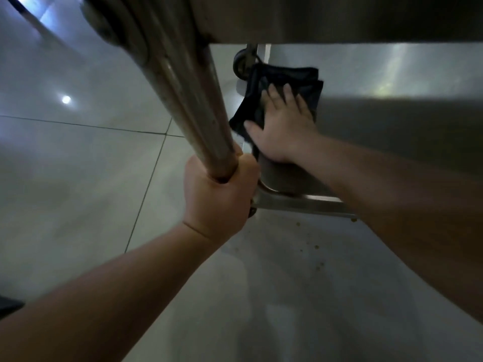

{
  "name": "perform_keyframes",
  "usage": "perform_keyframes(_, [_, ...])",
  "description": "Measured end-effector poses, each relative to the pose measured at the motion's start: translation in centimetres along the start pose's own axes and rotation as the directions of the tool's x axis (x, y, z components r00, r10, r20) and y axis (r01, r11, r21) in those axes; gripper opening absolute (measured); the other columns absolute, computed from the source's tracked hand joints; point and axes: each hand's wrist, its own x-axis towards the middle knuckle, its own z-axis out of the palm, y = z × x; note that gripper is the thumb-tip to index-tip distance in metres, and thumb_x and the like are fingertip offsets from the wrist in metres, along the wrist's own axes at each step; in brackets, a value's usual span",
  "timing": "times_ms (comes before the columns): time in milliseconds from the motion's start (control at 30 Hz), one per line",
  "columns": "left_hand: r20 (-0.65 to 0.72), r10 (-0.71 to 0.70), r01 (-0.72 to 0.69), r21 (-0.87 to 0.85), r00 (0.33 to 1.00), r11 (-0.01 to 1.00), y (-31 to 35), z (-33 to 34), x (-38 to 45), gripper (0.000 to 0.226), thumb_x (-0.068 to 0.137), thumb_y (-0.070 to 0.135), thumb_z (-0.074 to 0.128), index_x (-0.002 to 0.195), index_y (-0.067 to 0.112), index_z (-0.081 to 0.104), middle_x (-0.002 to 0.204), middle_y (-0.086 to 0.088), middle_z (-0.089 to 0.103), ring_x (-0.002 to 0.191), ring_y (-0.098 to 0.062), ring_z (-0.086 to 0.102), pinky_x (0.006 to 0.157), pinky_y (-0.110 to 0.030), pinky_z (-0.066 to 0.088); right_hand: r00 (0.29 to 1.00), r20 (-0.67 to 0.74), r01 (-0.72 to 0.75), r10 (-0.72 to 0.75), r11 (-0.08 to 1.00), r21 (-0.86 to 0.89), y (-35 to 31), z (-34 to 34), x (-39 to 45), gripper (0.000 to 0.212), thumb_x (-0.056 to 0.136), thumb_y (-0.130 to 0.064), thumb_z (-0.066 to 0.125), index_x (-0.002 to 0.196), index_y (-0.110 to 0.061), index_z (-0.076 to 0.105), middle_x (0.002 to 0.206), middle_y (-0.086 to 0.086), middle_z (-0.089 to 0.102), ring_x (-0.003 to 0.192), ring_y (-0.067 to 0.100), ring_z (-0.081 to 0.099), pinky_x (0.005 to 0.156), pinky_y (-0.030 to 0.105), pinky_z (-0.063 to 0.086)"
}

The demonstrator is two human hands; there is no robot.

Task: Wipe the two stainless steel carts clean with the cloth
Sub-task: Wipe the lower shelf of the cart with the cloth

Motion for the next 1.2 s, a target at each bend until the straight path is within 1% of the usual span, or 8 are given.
perform_keyframes(333, [-0.055,-0.050,0.052,0.034,0.997,0.998,0.5,0.3,0.1,0.022,0.078,0.018,0.058,0.059,0.012,0.047,0.051,-0.007,0.047,0.049,-0.035,0.045,0.046,-0.054,0.045,0.945,0.077,0.321,-0.317,0.946,-0.042,2.4,2.8,-10.2,0.079,0.098,-0.067,0.013,0.164,-0.029,-0.006,0.171,-0.011,-0.013,0.154,0.011,-0.024,0.124,0.035,-0.015])
perform_keyframes(633, [-0.212,-0.254,0.286,0.135,0.944,0.949,2.7,1.2,-1.1,0.024,0.077,0.032,0.058,0.054,0.031,0.063,0.060,0.000,0.067,0.057,-0.017,0.059,0.057,-0.035,0.050,0.852,0.138,0.518,-0.505,0.852,-0.078,8.8,0.9,-14.2,0.063,0.102,-0.056,0.030,0.161,-0.047,0.012,0.169,-0.022,0.005,0.157,0.008,-0.006,0.125,0.032,-0.007])
perform_keyframes(733, [-0.288,-0.331,0.387,0.162,0.898,0.908,3.2,1.4,-1.4,0.021,0.075,0.040,0.058,0.069,0.023,0.069,0.072,0.004,0.074,0.056,-0.006,0.058,0.053,-0.029,0.049,0.854,0.164,0.511,-0.494,0.855,-0.086,11.6,0.1,-15.1,0.064,0.099,-0.059,0.023,0.160,-0.049,0.010,0.169,-0.024,0.003,0.157,0.006,-0.007,0.126,0.033,-0.005])
perform_keyframes(867, [-0.403,-0.372,0.491,0.251,0.837,0.834,3.1,1.6,-1.6,0.050,0.073,0.054,0.063,0.094,0.010,0.069,0.062,0.014,0.060,0.052,-0.003,0.054,0.054,-0.027,0.047,0.868,0.175,0.485,-0.466,0.869,-0.094,15.8,-0.9,-16.7,0.068,0.094,-0.068,0.011,0.160,-0.051,0.010,0.168,-0.026,0.003,0.156,0.003,-0.008,0.126,0.032,-0.003])
perform_keyframes(933, [-0.408,-0.396,0.539,0.341,0.823,0.770,2.5,1.6,-2.9,0.047,0.076,0.058,0.069,0.100,0.018,0.065,0.076,0.017,0.064,0.068,-0.006,0.062,0.056,-0.024,0.048,0.874,0.171,0.477,-0.456,0.871,-0.114,17.2,-1.2,-17.3,0.070,0.092,-0.069,0.009,0.159,-0.052,0.009,0.167,-0.026,0.002,0.155,0.002,-0.009,0.126,0.031,-0.004])
perform_keyframes(1000, [-0.392,-0.468,0.609,0.448,0.792,0.654,1.7,1.8,-4.9,0.054,0.078,0.056,0.074,0.117,0.023,0.059,0.111,0.005,0.061,0.101,-0.018,0.062,0.080,-0.034,0.055,0.879,0.151,0.470,-0.452,0.875,-0.118,18.0,-1.5,-17.7,0.073,0.088,-0.069,0.010,0.159,-0.052,0.011,0.167,-0.026,0.003,0.155,0.001,-0.007,0.125,0.029,-0.005])
perform_keyframes(1067, [-0.374,-0.558,0.664,0.535,0.741,0.523,1.0,2.4,-7.2,0.061,0.080,0.053,0.078,0.127,0.023,0.053,0.124,-0.001,0.053,0.113,-0.024,0.055,0.097,-0.044,0.052,0.882,0.125,0.468,-0.455,0.878,-0.104,18.5,-1.5,-18.1,0.075,0.086,-0.068,0.013,0.160,-0.050,0.015,0.167,-0.025,0.006,0.154,0.000,-0.006,0.124,0.028,-0.005])
perform_keyframes(1200, [-0.183,-0.614,0.558,0.662,0.768,0.501,1.3,5.6,-10.1,0.028,0.085,0.042,0.075,0.101,0.026,0.058,0.094,-0.001,0.065,0.076,-0.017,0.061,0.059,-0.028,0.047,0.885,0.085,0.465,-0.458,0.874,-0.141,21.0,-1.1,-18.7,0.064,0.100,-0.059,0.033,0.160,-0.048,0.013,0.168,-0.025,0.005,0.155,0.001,-0.006,0.123,0.028,-0.008])
